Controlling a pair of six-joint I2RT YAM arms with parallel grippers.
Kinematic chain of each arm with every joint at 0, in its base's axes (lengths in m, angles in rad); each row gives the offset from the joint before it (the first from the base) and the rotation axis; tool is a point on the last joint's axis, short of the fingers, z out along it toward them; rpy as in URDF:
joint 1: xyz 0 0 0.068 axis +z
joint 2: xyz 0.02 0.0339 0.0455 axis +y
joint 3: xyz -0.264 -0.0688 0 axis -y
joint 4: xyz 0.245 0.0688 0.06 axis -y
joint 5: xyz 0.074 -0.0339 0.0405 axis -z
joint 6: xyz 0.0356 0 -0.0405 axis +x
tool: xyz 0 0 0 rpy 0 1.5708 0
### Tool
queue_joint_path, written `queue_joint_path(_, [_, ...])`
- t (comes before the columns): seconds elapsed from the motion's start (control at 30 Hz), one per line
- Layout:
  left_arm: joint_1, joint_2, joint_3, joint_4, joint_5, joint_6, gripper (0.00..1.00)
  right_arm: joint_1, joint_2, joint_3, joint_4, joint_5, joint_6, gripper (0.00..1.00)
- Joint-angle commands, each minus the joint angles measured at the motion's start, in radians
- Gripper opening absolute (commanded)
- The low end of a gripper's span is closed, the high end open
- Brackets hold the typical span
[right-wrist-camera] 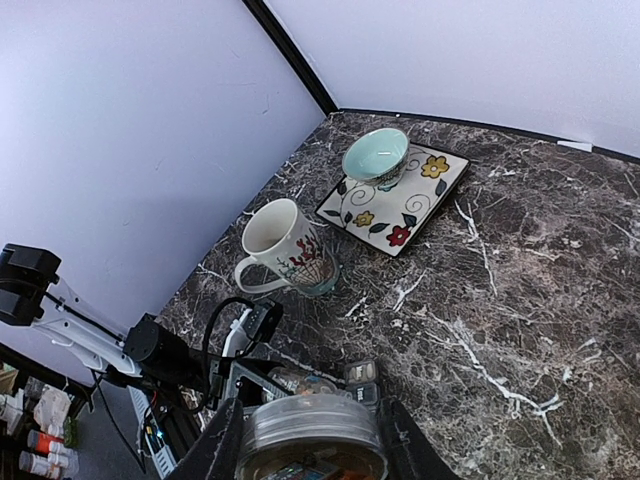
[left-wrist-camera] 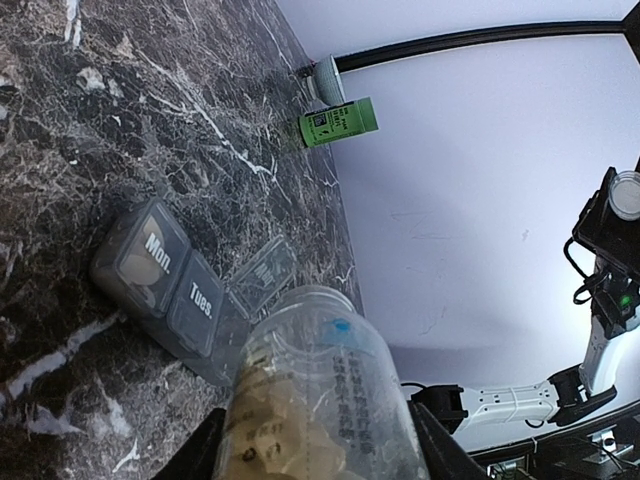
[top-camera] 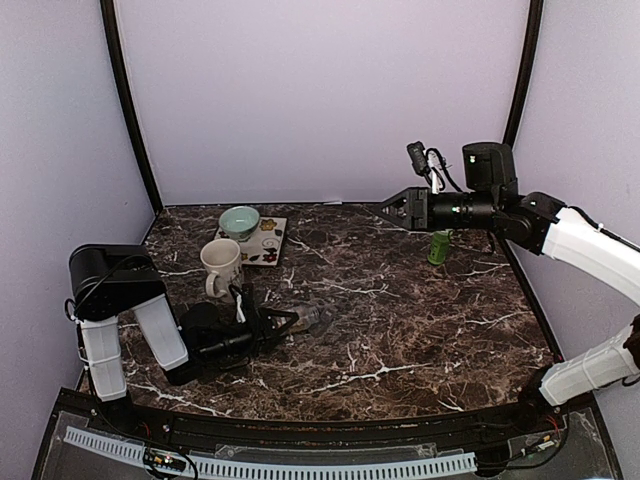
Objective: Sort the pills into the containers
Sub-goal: Pour the pill into the compartment of the pill container.
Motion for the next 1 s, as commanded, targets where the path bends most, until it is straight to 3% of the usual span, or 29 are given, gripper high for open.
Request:
queue_joint_path(0.0, [0.0, -0.001, 0.01, 0.149, -0.007, -0.001, 0.0, -0.009, -0.023, 0.008, 0.032, -0.012, -0.008, 0.36])
queue_joint_path(0.97, [-0.033, 0.012, 0.037, 0.1, -0.071, 0.003, 0.0, -0.031, -0.02, 0.004, 0.026, -0.043, -0.029, 0.36])
